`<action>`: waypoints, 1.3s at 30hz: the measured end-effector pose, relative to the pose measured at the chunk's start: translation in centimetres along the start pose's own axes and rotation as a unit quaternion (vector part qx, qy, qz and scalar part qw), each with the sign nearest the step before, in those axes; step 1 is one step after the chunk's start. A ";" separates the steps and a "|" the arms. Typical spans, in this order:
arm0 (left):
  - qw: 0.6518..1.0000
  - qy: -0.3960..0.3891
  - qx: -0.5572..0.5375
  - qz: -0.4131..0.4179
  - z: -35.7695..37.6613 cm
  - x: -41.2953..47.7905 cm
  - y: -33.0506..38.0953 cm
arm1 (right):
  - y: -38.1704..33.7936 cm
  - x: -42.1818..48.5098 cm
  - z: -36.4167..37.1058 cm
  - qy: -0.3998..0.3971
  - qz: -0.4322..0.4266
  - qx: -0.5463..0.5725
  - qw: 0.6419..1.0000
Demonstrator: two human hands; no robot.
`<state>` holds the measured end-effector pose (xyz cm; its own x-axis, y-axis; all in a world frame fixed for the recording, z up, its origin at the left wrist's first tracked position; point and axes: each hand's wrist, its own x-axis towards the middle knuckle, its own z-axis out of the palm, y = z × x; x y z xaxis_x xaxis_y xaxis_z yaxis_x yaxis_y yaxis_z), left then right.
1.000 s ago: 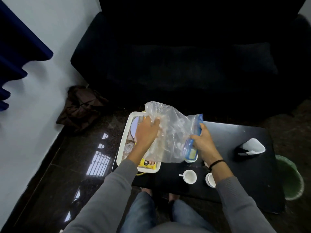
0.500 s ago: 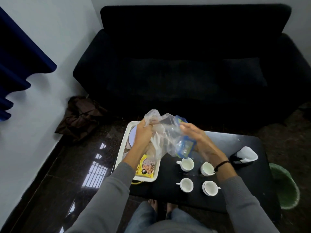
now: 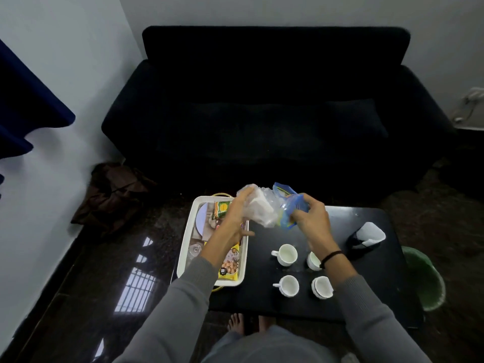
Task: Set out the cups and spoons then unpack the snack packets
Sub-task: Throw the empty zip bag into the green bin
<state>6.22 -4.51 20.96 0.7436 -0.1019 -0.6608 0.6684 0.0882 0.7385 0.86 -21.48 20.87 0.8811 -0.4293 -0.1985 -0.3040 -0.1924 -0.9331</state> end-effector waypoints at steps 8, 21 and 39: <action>0.995 -0.091 -0.039 -0.013 2.9 -1.9 -0.5 | -0.2 -2.5 1.8 -0.044 0.028 -0.048 0.997; 0.991 -0.035 0.037 0.121 4.3 -0.9 -0.5 | -2.6 -6.0 -2.2 -0.121 0.053 0.153 0.979; 0.890 -0.225 0.374 0.134 22.1 -1.8 -4.6 | 7.8 -3.1 -17.3 -0.008 -0.007 -0.015 1.000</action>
<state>1.40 -26.63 21.70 0.6799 -0.5783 -0.4509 0.1446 -0.4970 0.8556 -10.53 -36.94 19.40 0.8910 -0.4125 -0.1894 -0.3012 -0.2251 -0.9266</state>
